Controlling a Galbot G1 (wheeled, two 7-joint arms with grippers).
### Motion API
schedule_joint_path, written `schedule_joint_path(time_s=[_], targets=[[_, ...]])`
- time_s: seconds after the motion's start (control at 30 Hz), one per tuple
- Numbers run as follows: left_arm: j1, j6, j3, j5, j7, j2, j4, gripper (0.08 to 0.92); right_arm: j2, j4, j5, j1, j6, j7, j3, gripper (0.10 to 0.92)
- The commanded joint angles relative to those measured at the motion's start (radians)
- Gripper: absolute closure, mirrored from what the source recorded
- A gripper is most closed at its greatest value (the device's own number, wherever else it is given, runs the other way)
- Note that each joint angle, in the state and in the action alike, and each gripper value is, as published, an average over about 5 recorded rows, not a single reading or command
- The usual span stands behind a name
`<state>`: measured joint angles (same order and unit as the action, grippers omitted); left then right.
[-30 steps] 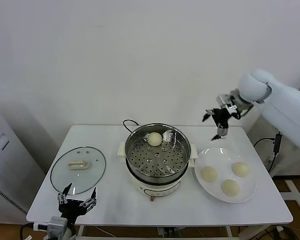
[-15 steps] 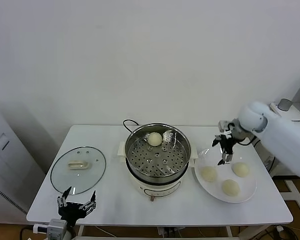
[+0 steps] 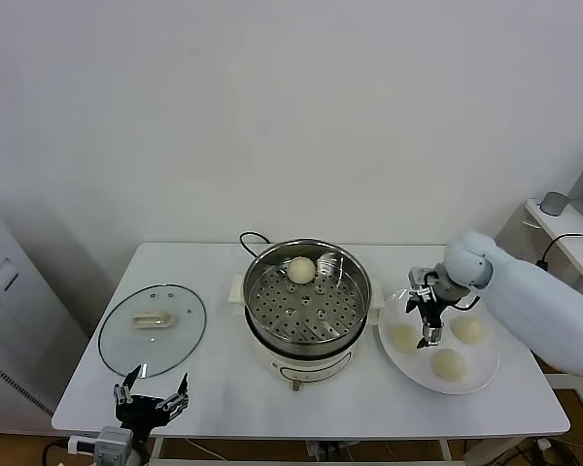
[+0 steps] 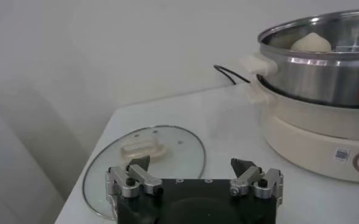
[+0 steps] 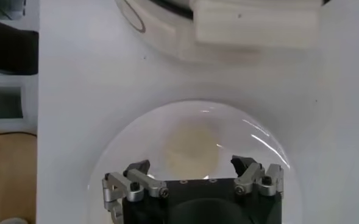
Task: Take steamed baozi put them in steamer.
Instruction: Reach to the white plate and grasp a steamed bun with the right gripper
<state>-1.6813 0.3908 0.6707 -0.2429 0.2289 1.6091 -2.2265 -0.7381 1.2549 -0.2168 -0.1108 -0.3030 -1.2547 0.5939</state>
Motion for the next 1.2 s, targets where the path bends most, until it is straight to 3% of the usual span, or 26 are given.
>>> schedule_joint_path(time_s=[0.03, 1.07, 1.2], targets=[[0.001, 0.000, 0.000, 0.000, 0.000, 0.004, 0.003, 0.177, -0.022, -0.020, -0.051, -0.036, 0.002, 0.014, -0.012, 0.203], [0.004, -0.003, -0.004, -0.002, 0.000, 0.001, 0.024, 0.177, -0.083, -0.082, -0.111, -0.081, 0.010, 0.044, -0.052, 0.204], [0.005, -0.003, -0.005, -0.003, 0.000, 0.001, 0.025, 0.177, -0.086, -0.082, -0.112, -0.086, 0.009, 0.049, -0.057, 0.249]])
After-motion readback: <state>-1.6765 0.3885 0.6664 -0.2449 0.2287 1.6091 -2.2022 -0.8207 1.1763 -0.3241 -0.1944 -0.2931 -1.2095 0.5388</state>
